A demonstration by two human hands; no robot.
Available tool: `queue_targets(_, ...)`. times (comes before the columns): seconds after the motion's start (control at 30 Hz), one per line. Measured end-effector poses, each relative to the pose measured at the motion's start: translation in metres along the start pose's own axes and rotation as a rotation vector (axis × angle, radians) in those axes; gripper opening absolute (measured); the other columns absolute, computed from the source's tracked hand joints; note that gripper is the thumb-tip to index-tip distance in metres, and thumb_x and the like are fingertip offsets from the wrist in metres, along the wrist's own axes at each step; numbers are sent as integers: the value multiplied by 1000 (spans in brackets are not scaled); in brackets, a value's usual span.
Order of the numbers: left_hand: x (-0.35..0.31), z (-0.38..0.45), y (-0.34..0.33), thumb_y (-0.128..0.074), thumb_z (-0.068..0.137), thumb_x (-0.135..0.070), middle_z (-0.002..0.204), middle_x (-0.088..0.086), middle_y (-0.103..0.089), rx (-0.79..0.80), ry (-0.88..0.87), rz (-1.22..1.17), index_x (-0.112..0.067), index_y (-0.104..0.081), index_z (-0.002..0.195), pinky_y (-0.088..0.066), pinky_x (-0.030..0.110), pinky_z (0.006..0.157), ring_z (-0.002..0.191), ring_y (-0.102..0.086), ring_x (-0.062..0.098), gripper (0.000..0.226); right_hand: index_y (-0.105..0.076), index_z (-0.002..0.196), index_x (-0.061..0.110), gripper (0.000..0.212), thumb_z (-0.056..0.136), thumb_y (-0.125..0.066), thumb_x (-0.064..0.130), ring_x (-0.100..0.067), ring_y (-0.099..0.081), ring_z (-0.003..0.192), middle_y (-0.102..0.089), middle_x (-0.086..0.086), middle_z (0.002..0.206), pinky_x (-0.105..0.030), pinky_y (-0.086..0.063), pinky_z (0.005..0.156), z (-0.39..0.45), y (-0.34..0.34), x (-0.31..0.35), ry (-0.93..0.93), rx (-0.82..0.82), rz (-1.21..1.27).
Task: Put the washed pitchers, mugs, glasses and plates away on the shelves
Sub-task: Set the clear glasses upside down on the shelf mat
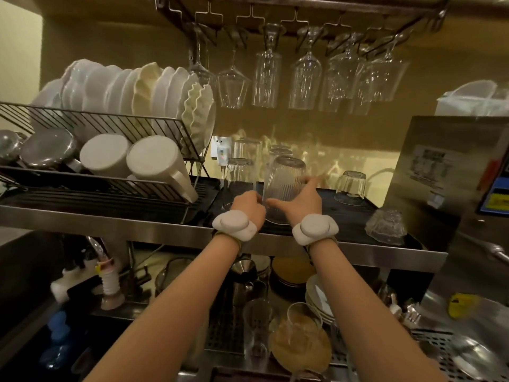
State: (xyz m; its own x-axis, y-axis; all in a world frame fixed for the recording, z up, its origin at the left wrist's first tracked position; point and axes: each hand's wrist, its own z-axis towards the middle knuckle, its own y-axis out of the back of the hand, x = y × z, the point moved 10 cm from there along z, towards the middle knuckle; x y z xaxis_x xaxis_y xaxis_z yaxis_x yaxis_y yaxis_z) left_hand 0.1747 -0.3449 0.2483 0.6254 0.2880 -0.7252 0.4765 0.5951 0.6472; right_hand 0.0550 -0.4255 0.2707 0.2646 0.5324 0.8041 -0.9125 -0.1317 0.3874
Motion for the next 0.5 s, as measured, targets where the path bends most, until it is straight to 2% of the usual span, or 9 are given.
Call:
queue_targets(0.1,2,4,-9,-41,92,-6,125,16,-56,27,17,31,-7,-51,126,-45,31,78,106,-57,30,35,-33,123,11,85,60,-86,29,-29,-51,116,-50,-14,127,-34,-45,91,4,-9,-4,-7,17,-22)
queue_targets(0.4,5,12,-20,-38,93,-4,125,19,-54,62,42,143,-3,-49,124,-45,35,84,110,-55,32,33,-30,130,10,91,61,-85,29,-31,-49,120,-47,-15,132,-38,-44,95,11,-21,-16,-41,34,-38)
queue_targets(0.5,6,12,-21,-39,91,-4,117,20,-57,54,37,166,-1,-51,116,-43,33,74,103,-57,32,28,-30,131,7,91,62,-85,28,-31,-49,118,-48,-16,130,-37,-44,94,12,-23,-16,-40,36,-52)
